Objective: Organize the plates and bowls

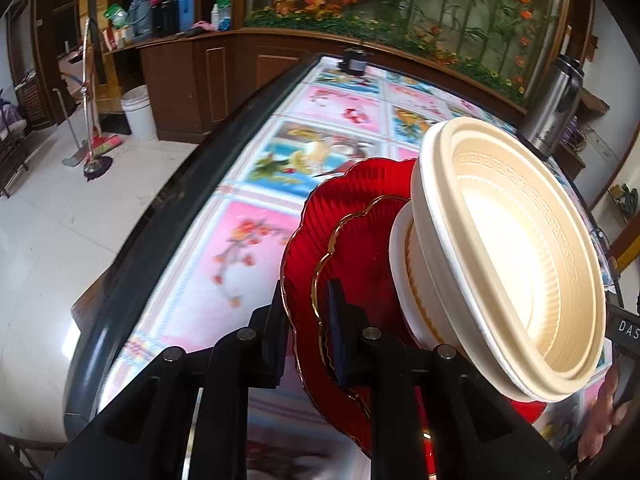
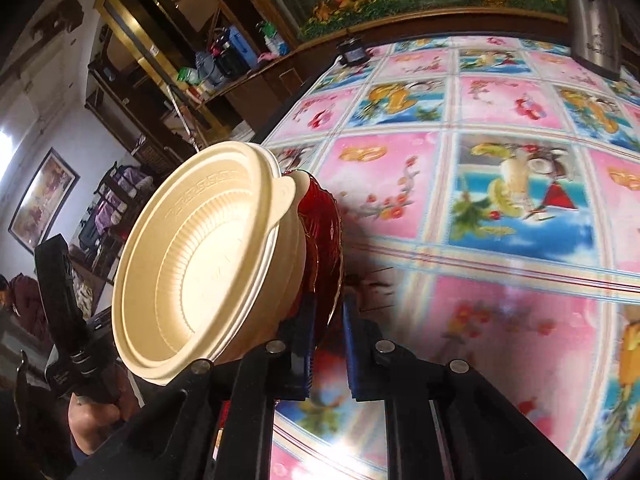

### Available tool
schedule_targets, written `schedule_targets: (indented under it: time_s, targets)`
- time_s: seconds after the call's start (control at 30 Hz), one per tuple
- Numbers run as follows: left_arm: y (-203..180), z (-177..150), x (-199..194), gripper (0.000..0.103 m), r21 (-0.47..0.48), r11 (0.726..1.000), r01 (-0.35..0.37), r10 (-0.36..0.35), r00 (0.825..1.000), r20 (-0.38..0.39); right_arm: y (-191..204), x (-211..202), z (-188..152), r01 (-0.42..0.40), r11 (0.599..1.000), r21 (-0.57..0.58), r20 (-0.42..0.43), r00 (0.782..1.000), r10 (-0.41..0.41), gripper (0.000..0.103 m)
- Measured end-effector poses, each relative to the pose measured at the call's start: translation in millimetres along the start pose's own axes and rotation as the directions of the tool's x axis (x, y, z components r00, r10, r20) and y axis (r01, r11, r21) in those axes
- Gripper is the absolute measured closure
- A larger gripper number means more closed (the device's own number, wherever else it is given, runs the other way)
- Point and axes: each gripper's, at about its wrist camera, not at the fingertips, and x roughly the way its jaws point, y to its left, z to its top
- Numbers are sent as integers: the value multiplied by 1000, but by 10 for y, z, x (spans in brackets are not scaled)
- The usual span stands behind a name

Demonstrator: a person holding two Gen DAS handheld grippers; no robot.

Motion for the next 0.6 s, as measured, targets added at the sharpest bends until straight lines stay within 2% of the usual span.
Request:
schedule_targets:
  time_s: [0.23,0.43,0.6]
  targets:
    - [-545,69,55,87,68,997,49,-48,999,-19,-413,-356,-40,27,998,59,59,998,-30,91]
    - [-1200,77,169,87,150,985,85,-79,996,-46,-902,-681,-129,72,988,136,102,991,-86,91]
    - [-1723,58,332,84,207,971,122,-108,991,-77,-1300,-980,-183,136,970,200,157,973,-169,91]
